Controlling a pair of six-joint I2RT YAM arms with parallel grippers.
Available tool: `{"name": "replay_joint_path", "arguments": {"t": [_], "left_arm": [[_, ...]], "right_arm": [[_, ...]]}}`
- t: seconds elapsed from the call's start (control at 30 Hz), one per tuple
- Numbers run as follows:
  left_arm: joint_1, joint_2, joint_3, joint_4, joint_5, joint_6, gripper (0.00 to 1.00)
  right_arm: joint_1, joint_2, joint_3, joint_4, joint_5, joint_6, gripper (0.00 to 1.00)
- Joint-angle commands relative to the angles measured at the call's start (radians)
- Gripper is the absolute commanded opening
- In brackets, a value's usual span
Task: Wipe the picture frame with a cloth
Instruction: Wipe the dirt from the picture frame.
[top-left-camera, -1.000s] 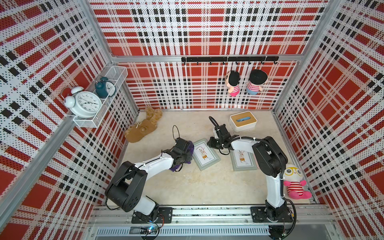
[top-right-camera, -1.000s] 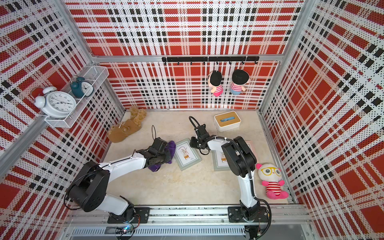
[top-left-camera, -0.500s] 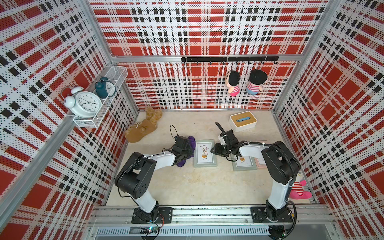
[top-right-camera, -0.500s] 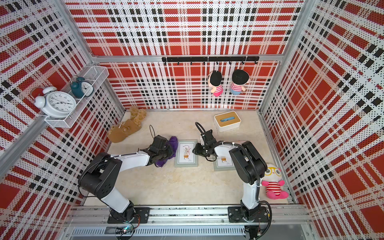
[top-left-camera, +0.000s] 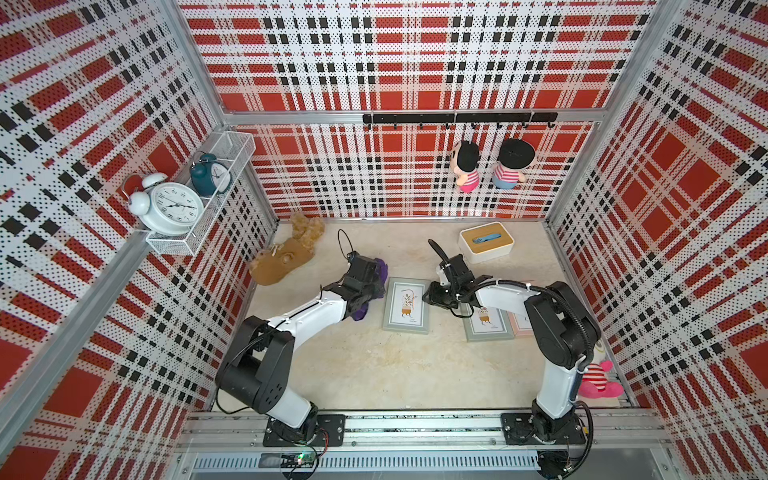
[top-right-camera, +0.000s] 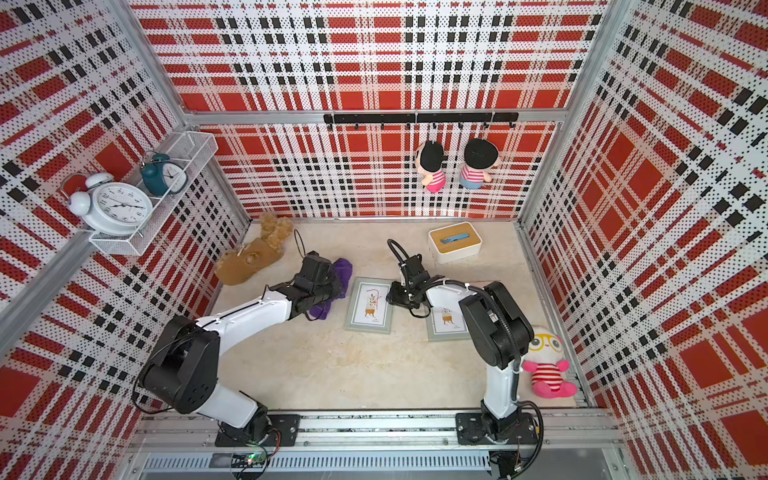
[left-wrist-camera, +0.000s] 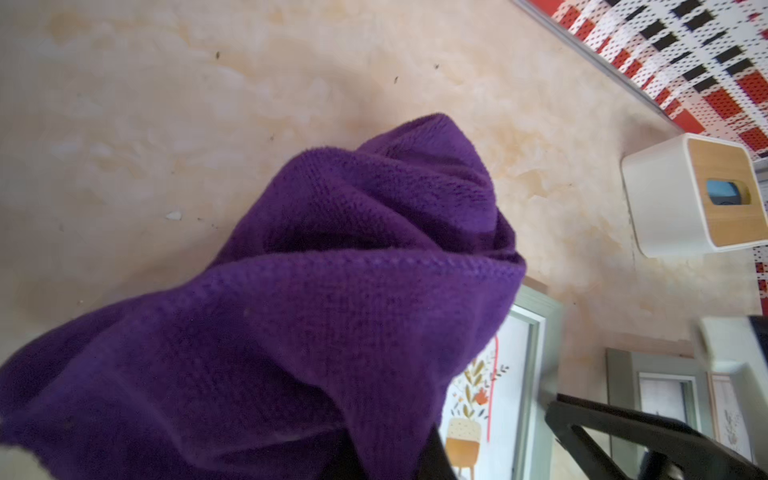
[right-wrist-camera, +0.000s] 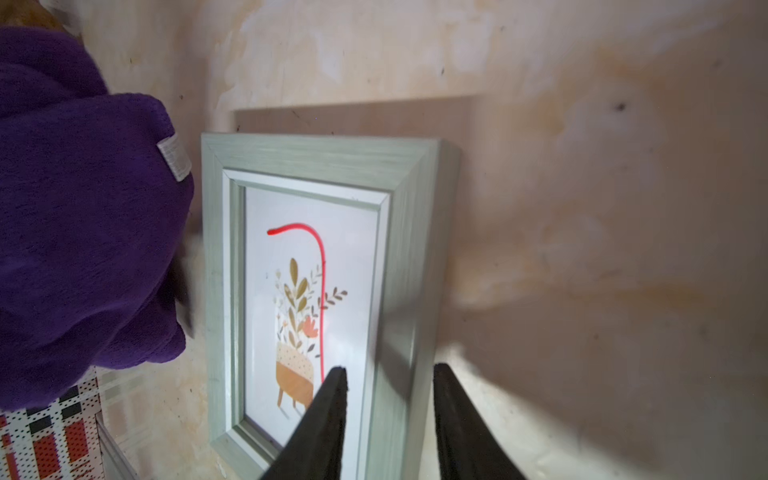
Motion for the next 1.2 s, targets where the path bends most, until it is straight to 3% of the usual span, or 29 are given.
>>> {"name": "replay_joint_path", "arguments": {"t": [0.0, 0.17, 0.47, 0.87, 1.17], "left_arm": [[-0.069, -0.018, 0.073, -0.110, -0.086, 0.057, 0.00], [-0.158, 0.059, 0.159, -0.141, -0.099, 0.060, 0.00], [-0.240, 0.286, 0.253, -0.128, -0.072, 0.070, 0.00], [-0.227, 0.425, 0.235, -0.008, 0.051, 0.062, 0.00], [-0.174, 0.478, 0.317, -0.016, 0.032, 0.084, 0.00]], "right_arm": [[-0.008, 0.033, 0.013, -0.016, 0.032, -0.015, 0.36], [-0.012, 0.057, 0.001, 0.021, -0.003, 0.003, 0.27], [-0.021, 0.062, -0.033, 0.057, -0.014, 0.020, 0.22], [-0.029, 0.071, -0.059, 0.090, -0.020, 0.035, 0.20], [-0.029, 0.084, -0.067, 0.090, -0.016, 0.034, 0.19]]}}
